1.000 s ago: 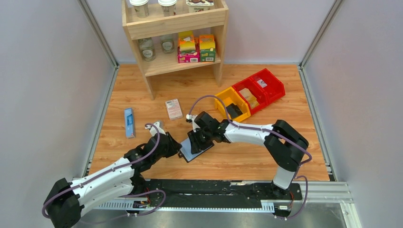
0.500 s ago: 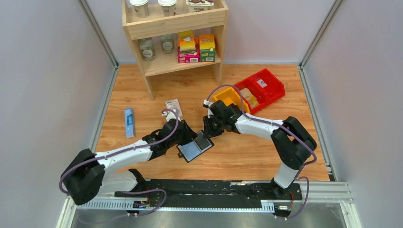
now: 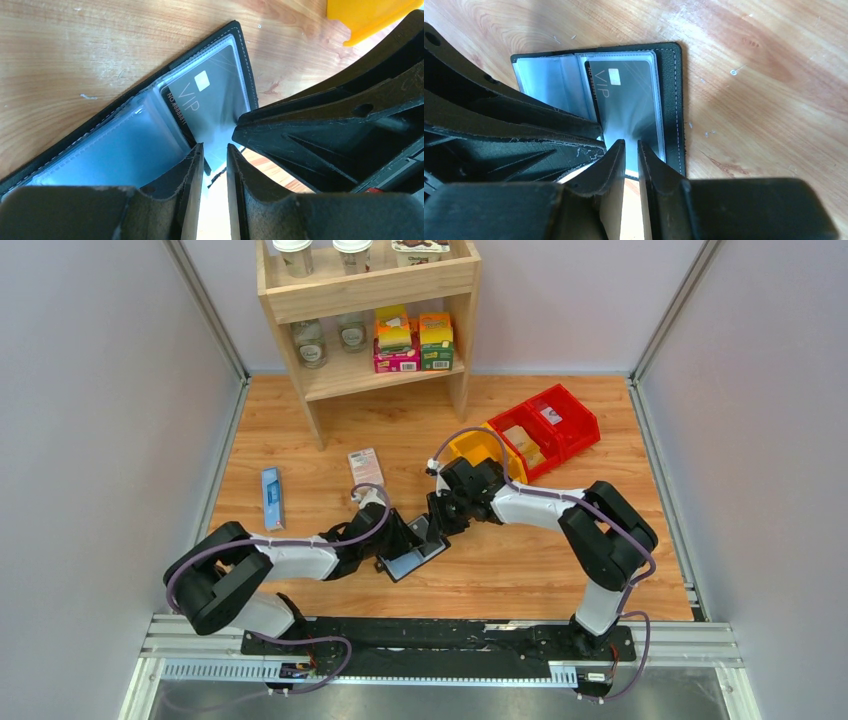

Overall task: Take the credit cards out of the card holder
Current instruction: Remove the credit card from the card holder.

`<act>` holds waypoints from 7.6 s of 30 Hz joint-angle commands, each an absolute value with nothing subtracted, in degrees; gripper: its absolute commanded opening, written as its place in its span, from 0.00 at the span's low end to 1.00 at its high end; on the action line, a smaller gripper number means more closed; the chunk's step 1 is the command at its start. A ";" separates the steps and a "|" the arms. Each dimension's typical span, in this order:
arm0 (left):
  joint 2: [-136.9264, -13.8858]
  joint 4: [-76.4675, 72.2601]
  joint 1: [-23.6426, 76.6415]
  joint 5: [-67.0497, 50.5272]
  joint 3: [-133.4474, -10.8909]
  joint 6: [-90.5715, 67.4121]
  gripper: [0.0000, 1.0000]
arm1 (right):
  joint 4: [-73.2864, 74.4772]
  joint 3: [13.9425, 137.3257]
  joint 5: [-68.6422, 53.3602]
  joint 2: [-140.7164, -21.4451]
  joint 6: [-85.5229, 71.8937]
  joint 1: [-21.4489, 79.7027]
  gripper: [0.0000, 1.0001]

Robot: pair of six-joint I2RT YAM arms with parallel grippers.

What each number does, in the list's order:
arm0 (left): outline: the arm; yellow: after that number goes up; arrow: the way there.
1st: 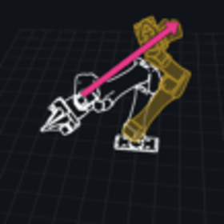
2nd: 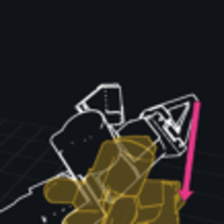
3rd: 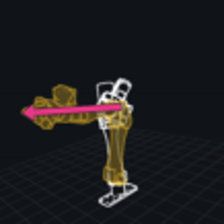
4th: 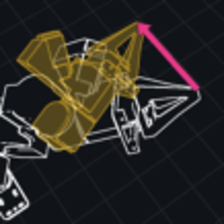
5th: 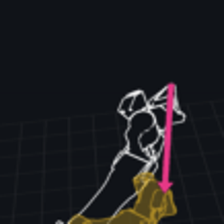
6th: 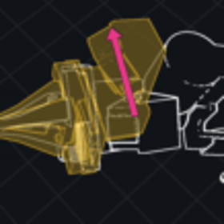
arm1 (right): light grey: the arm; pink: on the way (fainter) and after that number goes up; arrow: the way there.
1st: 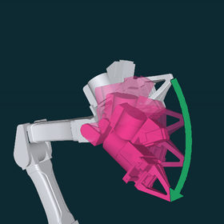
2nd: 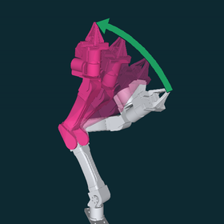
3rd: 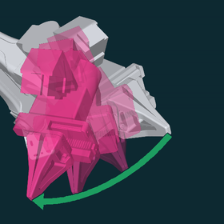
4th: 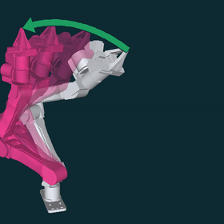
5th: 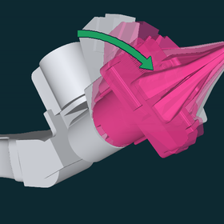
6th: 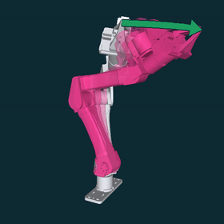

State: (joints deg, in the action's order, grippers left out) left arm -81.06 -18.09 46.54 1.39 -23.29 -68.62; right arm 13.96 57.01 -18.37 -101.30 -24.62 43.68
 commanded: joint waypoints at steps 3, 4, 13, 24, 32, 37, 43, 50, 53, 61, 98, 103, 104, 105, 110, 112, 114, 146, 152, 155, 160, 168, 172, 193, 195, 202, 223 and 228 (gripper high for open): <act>-80.16 -17.58 46.85 3.95 -20.30 -72.68 0.32 | 12.74 55.81 -19.51 -102.66 -25.58 43.51 0.22; -79.55 -16.53 46.85 4.56 -20.22 -72.95 0.33 | 12.83 55.81 -19.42 -102.66 -25.49 43.51 0.22; -72.60 -9.93 46.85 10.19 -18.99 -74.18 0.34 | 13.10 55.46 -17.67 -102.13 -25.49 43.51 0.22; -79.71 -22.58 46.85 7.65 -17.84 -76.02 0.34 | 13.36 55.28 -19.16 -103.36 -26.45 43.42 0.22; -80.33 -21.71 46.84 9.66 -16.70 -79.36 0.34 | 13.27 54.84 -20.21 -103.62 -26.89 43.42 0.21; -79.45 -30.83 46.85 11.60 -12.05 -80.16 0.32 | 11.69 54.23 -22.06 -103.97 -27.86 43.16 0.21; -80.24 -42.96 46.85 10.64 -11.42 -73.05 0.19 | 10.11 53.53 -24.34 -104.41 -29.18 42.45 0.21; -84.28 -47.55 46.85 8.70 -12.13 -72.77 0.28 | 9.93 53.17 -24.61 -103.71 -29.53 42.19 0.21; -85.51 -46.85 46.85 8.44 -11.60 -74.79 0.33 | 11.07 53.61 -22.33 -101.96 -28.57 42.19 0.21; -83.50 -42.38 46.85 8.17 -11.77 -75.59 0.35 | 15.90 57.65 -17.15 -97.30 -24.44 42.19 0.22; -78.66 -16.26 47.29 11.34 -17.14 -77.78 0.37 | 19.51 59.86 -17.93 -106.00 -19.25 42.80 0.06; -80.24 -25.55 47.29 10.11 -15.56 -77.00 0.35 | 19.51 59.41 -18.19 -106.17 -19.34 42.80 0.06; -80.33 -26.45 47.29 10.02 -15.38 -76.56 0.34 | 19.34 59.33 -18.19 -106.17 -19.25 42.80 0.06; -80.16 -28.20 47.29 9.58 -15.21 -76.38 0.34 | 19.34 59.33 -18.37 -106.17 -19.25 42.80 0.06; -77.35 -32.07 47.64 10.54 -14.06 -75.06 0.27 | 19.16 59.15 -18.63 -106.35 -19.25 42.80 0.06; -75.50 -32.69 47.81 11.16 -13.62 -74.71 0.26 | 19.07 59.15 -18.81 -106.43 -19.34 42.80 0.06; -73.83 -33.92 48.08 11.51 -13.18 -74.36 0.25 | 18.98 59.15 -19.16 -106.61 -19.51 42.80 0.06; -86.05 -56.42 50.71 13.00 -10.20 -77.87 0.12 | 16.96 58.18 -21.97 -106.70 -20.92 42.71 0.06; -84.38 -57.39 50.89 14.76 -8.18 -77.61 0.00 | 17.23 58.10 -21.62 -106.96 -21.01 42.54 0.06; -82.98 -56.69 50.89 15.47 -6.77 -77.87 0.00 | 17.31 58.10 -21.27 -106.79 -21.01 42.45 0.06; -79.64 -48.18 50.89 16.08 -5.89 -79.71 0.00 | 17.75 58.18 -20.74 -106.52 -20.92 41.92 0.06; -75.33 -36.65 50.80 16.96 -7.64 -80.33 0.00 | 18.11 58.62 -21.00 -105.91 -21.01 41.66 0.06; -74.97 -35.68 50.89 17.49 -9.57 -78.31 0.21 | 18.02 58.89 -21.27 -106.17 -21.00 41.66 0.06; -79.98 -39.73 50.89 16.44 -12.48 -77.70 0.41 | 17.67 58.62 -21.71 -106.08 -21.01 41.66 0.06; -80.51 -39.90 50.89 16.26 -12.48 -77.87 0.41 | 17.75 58.62 -21.71 -106.00 -21.01 41.66 0.06; -83.31 -43.67 50.89 15.64 -12.39 -78.66 0.41 | 17.49 58.62 -22.15 -106.26 -21.01 41.66 0.06; -87.10 -61.78 50.89 16.35 -7.56 -79.98 0.13 | 16.87 58.01 -22.32 -107.14 -21.36 41.66 0.06; -86.75 -62.67 50.89 15.03 -8.00 -79.10 0.08 | 16.96 58.01 -22.15 -107.14 -21.27 41.66 0.06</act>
